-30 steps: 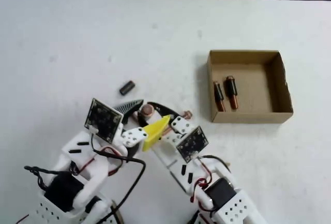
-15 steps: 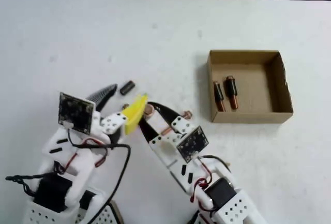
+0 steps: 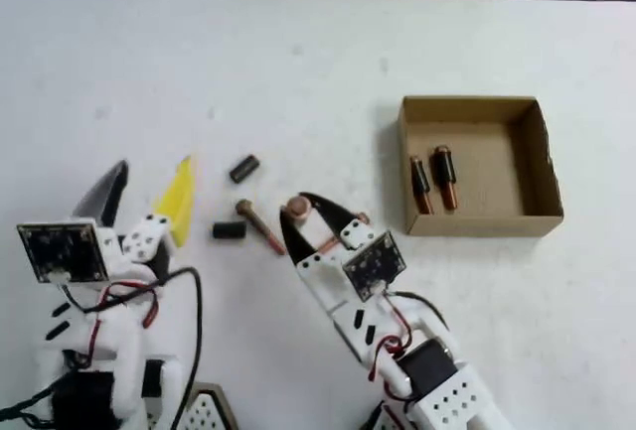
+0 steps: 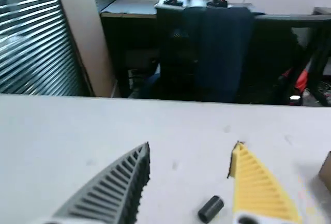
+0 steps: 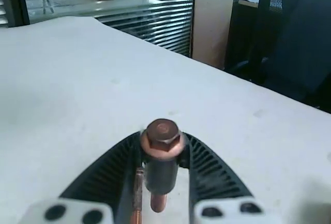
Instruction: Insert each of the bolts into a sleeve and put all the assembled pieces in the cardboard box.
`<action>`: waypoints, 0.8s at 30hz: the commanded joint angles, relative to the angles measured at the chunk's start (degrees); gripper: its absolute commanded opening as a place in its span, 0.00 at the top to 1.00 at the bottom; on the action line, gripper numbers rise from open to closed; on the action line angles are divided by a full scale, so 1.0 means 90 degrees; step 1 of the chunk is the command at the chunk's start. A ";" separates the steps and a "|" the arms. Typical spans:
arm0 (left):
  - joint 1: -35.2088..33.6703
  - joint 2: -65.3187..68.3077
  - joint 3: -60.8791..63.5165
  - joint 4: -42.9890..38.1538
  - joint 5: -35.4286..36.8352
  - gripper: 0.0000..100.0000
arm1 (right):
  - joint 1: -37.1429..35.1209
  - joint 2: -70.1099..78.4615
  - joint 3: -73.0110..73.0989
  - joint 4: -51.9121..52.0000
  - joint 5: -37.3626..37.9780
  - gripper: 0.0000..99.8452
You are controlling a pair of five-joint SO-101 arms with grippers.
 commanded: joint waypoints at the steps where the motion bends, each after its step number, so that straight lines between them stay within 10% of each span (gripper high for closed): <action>1: -0.0679 -0.0464 0.0498 0.0068 -0.0020 0.74 | 0.0230 -0.0112 -0.0137 0.0415 -0.0029 0.98; 10: -0.0874 -0.0552 0.1250 0.0137 0.0010 0.99 | 0.0991 -0.0112 -0.1260 0.1958 -0.0078 0.98; 24: -0.0904 -0.0552 0.2139 0.0879 0.0010 0.98 | 0.1304 -0.0054 -0.2921 0.3795 -0.0020 0.98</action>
